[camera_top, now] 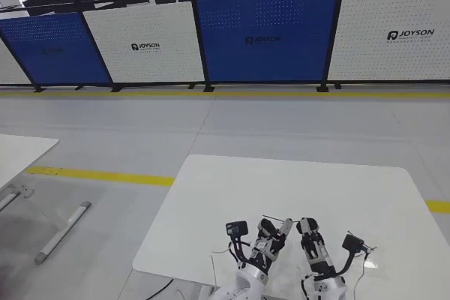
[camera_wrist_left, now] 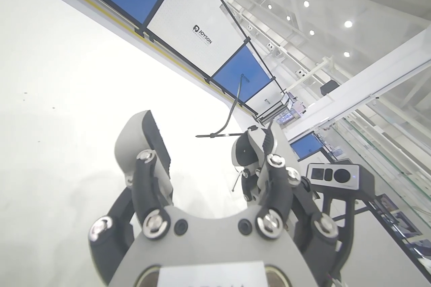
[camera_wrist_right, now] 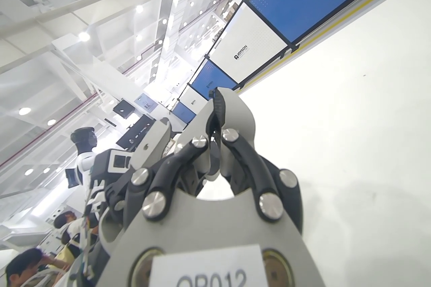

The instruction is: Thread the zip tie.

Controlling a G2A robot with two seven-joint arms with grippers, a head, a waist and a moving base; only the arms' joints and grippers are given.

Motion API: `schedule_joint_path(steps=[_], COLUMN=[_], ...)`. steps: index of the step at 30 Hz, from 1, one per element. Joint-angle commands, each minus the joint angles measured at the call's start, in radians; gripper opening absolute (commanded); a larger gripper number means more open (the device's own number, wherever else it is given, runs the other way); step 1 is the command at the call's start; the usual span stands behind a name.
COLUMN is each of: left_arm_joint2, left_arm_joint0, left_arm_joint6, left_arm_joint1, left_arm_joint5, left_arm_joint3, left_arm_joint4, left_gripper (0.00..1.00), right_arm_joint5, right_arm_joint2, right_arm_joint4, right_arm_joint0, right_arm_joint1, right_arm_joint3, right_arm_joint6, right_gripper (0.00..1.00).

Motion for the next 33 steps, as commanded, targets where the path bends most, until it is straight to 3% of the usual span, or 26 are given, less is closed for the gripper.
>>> schedule_joint_path(steps=[1,5,7,19,20,21,28,33], left_arm_joint2=[-0.002,-0.004,-0.005,-0.002,-0.002,-0.001,-0.013,-0.039], left_arm_joint0=[-0.001,-0.002,-0.002,0.002,0.003,0.003,-0.003,0.007], left_arm_joint6=[0.000,0.002,0.002,-0.006,-0.006,-0.005,0.014,0.002], left_arm_joint1=[0.000,-0.001,-0.001,-0.001,-0.002,-0.002,-0.007,-0.004], left_arm_joint5=[-0.002,-0.004,-0.005,-0.025,-0.027,-0.029,-0.006,0.013], left_arm_joint3=[0.001,0.004,0.005,0.004,0.003,0.001,-0.012,-0.070], left_arm_joint4=[-0.003,-0.006,-0.007,0.000,-0.003,-0.006,-0.040,-0.053], left_gripper=[0.15,0.02,0.00,0.00,0.00,0.00,0.00,0.00], right_arm_joint5=[0.001,0.003,0.002,-0.002,-0.001,-0.001,-0.020,-0.038], right_arm_joint2=[0.000,0.000,-0.001,-0.001,0.001,0.002,0.017,0.053], right_arm_joint4=[-0.002,-0.008,-0.010,-0.020,-0.018,-0.016,-0.013,0.013], right_arm_joint0=[0.000,-0.001,-0.001,-0.006,-0.006,-0.007,-0.013,-0.050], right_arm_joint1=[0.000,0.000,0.000,0.001,0.001,0.001,0.005,0.014], right_arm_joint3=[0.000,0.001,0.001,-0.001,-0.004,-0.005,0.000,-0.022], right_arm_joint6=[-0.003,-0.009,-0.010,-0.013,-0.009,-0.005,0.010,0.020], right_gripper=[0.00,0.00,0.00,0.00,0.30,1.00,1.00,1.00])
